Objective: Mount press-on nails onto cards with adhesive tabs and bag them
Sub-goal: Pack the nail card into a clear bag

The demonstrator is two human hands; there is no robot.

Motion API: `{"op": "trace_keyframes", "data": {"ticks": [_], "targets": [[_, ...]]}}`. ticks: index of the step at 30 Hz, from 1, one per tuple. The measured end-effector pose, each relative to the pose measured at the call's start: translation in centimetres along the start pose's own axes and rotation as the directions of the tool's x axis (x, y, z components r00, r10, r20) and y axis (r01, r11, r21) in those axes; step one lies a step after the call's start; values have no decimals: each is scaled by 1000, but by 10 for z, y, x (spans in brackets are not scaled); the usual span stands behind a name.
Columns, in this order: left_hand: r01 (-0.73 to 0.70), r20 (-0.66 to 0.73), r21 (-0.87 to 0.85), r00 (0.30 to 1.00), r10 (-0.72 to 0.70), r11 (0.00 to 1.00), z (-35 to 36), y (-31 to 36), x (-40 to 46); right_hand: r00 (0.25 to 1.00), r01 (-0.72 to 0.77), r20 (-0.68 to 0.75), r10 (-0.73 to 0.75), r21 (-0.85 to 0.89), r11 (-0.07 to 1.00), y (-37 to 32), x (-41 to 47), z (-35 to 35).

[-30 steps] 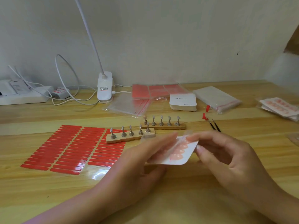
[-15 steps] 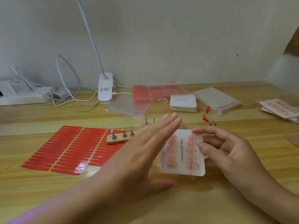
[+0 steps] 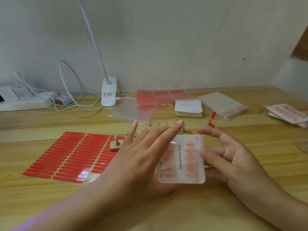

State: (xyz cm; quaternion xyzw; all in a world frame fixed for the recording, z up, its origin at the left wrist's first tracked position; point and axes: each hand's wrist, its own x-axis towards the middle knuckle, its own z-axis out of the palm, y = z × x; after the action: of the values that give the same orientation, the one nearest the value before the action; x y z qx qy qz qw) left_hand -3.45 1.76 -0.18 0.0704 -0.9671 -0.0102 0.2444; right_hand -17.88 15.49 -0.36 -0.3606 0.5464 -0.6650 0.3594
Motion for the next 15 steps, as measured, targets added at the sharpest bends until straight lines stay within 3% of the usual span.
{"op": "trace_keyframes", "data": {"ticks": [4, 15], "targets": [[18, 18, -113, 1000, -16, 993, -2, 3, 1, 998, -50, 26, 49, 20, 999, 1, 1, -4], [37, 12, -252, 999, -36, 967, -6, 3, 0, 940, -172, 287, 184, -66, 983, -1, 4, -14]]}}
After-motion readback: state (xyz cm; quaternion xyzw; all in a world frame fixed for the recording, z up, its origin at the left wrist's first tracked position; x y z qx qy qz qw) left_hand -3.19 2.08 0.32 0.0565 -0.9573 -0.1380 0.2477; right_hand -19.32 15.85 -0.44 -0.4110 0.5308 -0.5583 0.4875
